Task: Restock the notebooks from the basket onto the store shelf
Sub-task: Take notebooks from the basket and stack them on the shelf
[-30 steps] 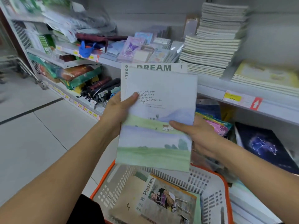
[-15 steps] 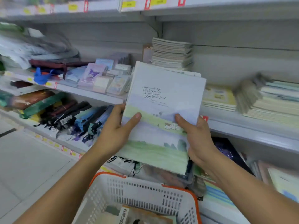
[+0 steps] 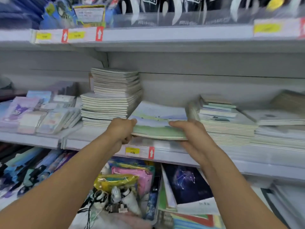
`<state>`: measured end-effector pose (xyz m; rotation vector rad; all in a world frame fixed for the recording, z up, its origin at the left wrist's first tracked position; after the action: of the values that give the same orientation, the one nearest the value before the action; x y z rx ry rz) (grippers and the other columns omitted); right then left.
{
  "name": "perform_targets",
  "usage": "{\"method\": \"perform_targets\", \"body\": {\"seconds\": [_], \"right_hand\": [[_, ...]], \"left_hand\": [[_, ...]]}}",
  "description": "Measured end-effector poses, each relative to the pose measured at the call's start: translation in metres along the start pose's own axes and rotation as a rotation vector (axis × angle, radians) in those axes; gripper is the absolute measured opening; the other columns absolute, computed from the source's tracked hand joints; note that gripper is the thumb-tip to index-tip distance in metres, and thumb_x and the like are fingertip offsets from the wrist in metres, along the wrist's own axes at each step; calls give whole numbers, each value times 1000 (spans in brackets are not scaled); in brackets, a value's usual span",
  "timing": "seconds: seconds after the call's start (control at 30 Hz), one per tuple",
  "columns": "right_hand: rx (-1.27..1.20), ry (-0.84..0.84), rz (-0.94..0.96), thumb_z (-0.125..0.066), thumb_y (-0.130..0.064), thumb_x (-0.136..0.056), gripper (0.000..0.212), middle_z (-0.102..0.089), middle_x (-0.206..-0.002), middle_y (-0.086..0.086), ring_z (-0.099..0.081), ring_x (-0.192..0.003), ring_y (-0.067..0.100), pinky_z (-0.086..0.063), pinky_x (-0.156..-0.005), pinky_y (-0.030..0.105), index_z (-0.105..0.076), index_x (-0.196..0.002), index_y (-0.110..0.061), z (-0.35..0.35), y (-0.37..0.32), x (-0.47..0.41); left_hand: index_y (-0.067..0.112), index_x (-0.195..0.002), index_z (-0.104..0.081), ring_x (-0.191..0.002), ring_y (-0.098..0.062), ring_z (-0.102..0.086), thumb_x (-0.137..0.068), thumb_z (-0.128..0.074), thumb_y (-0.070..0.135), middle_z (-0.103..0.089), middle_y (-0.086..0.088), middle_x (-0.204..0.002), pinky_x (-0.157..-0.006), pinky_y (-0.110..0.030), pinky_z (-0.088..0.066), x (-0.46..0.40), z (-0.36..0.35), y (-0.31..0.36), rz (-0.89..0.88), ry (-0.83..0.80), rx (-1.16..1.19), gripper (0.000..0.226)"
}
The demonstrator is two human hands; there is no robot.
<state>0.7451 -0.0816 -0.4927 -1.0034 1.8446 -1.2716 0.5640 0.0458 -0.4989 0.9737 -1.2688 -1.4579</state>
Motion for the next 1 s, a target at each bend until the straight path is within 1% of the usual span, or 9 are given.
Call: {"method": "perform_targets", "body": {"seconds": [0.07,0.13,0.2,0.27,0.37,0.47,0.63,0.77,1.0], "right_hand": [[-38,-18,3,-70,10,-80,26,-77,-83,5,-73,-91,23,-59,-82,37,-58,-97,-6,0,-1,-7],[7,-23,20,-70,16,-77,30,-76,-89,10,-74,-88,22,-60,-77,28,-57,-92,-6,0,1,-14],[162,6,68,-73,16,-75,32,-75,-96,9,-73,-90,19,-58,-77,22,-62,-87,-12,1,0,-18],[407,76,129,-79,8,-74,35,-71,-87,-6,-68,-83,13,-54,-73,18,-61,-78,-21,9,-4,-23],[704,167,152,-87,-9,-72,36,-61,-75,-11,-60,-71,9,-43,-60,15,-55,-70,-26,24,-5,-33],[928,240,155,-84,-17,-77,40,-50,-72,-4,-48,-67,15,-31,-42,12,-45,-70,-19,28,-2,-40],[1084,316,141,-74,-5,-84,18,-56,-85,6,-45,-63,13,-38,-58,23,-56,-82,-7,29,4,-51],[1173,405,112,-61,9,-83,31,-49,-76,4,-47,-67,20,-38,-60,26,-43,-68,-11,31,8,-62],[1175,458,115,-59,6,-84,18,-48,-86,8,-48,-75,27,-38,-62,28,-48,-82,-8,36,12,-74]], "left_hand": [[8,-77,-47,-33,-9,-29,-98,-57,22,-47,-8,-60,-34,-14,-17,-11,-10,-4,74,-42,30,27],[5,-85,-56,-41,-9,-30,-90,-69,29,-43,-4,-63,-35,-18,-21,-19,-17,-1,67,-130,-2,27],[5,-98,-66,-50,-9,-35,-72,-85,30,-47,1,-67,-40,-19,-27,-23,-26,5,-10,-273,-117,40],[15,-98,-69,-55,-4,-50,-63,-90,20,-63,9,-71,-46,-14,-39,-22,-36,11,-116,-380,-271,41],[25,-93,-68,-75,0,-63,-64,-90,19,-71,9,-89,-64,-9,-48,-37,-38,13,-239,-304,-462,37],[18,-109,-71,-89,-11,-64,-67,-88,32,-70,5,-98,-76,-19,-47,-52,-41,6,-320,-216,-680,48],[9,-101,-74,-79,-20,-64,-76,-82,35,-70,-5,-85,-61,-25,-41,-68,-37,-1,-376,4,-678,38],[7,-95,-73,-77,-21,-62,-75,-81,42,-68,-6,-84,-59,-28,-41,-77,-35,-3,-373,66,-728,41],[7,-94,-68,-79,-22,-56,-79,-77,45,-59,-2,-81,-60,-27,-35,-83,-35,-8,-359,143,-803,41]]}}
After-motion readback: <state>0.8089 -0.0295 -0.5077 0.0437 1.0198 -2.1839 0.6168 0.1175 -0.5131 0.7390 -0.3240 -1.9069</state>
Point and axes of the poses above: each hand's wrist, its own x-axis away from the middle knuckle, its own z-axis out of the back of the hand, y = z × x, the point moved 8 cm from there along -x, towards the middle knuckle
